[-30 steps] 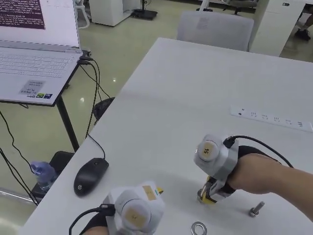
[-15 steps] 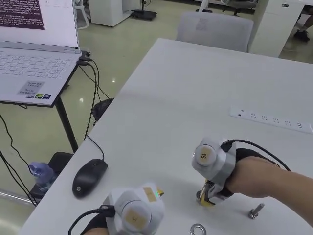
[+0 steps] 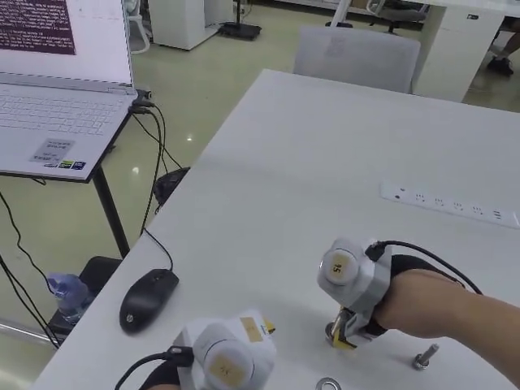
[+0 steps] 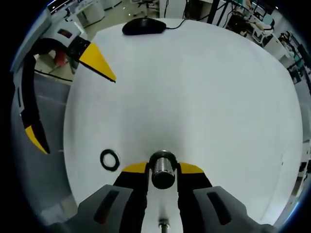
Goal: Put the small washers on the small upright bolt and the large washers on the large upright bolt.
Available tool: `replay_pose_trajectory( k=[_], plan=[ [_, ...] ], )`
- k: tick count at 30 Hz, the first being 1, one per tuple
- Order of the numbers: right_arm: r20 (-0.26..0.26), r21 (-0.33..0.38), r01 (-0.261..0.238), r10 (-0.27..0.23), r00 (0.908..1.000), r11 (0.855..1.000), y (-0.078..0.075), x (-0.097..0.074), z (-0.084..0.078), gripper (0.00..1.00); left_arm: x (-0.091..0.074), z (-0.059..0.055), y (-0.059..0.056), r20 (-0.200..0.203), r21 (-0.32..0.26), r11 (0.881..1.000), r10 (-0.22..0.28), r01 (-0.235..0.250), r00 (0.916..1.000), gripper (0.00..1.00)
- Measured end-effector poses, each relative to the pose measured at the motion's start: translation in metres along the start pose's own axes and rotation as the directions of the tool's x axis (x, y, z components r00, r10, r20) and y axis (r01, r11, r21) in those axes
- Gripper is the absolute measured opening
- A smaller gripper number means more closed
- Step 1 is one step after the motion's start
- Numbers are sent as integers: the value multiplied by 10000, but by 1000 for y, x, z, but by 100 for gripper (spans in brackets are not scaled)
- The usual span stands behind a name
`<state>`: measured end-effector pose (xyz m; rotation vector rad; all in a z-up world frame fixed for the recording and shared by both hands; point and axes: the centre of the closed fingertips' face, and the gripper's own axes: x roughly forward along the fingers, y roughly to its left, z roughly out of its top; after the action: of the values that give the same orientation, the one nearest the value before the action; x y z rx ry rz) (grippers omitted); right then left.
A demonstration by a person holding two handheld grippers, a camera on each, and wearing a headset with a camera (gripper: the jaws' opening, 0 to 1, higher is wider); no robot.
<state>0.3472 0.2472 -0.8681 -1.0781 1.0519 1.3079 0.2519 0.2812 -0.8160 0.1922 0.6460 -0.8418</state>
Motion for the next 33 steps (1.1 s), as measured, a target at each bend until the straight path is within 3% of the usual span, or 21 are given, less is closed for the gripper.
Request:
replay_pose_trajectory(
  k=[19, 26, 33],
  plan=[
    [226, -40, -36, 37, 9997, 10000, 0, 0, 1, 25, -4, 0, -1, 19, 1, 9999, 113, -113, 9999, 85],
    [460, -53, 33, -31, 9989, 10000, -2, -3, 5, 37, -6, -1, -2, -3, -10, 9999, 119, -119, 9999, 86],
    [970, 124, 98, -110, 9952, 9999, -6, -20, 11, 43, -7, 3, -1, 26, 5, 9999, 148, -148, 9999, 86]
  ],
)
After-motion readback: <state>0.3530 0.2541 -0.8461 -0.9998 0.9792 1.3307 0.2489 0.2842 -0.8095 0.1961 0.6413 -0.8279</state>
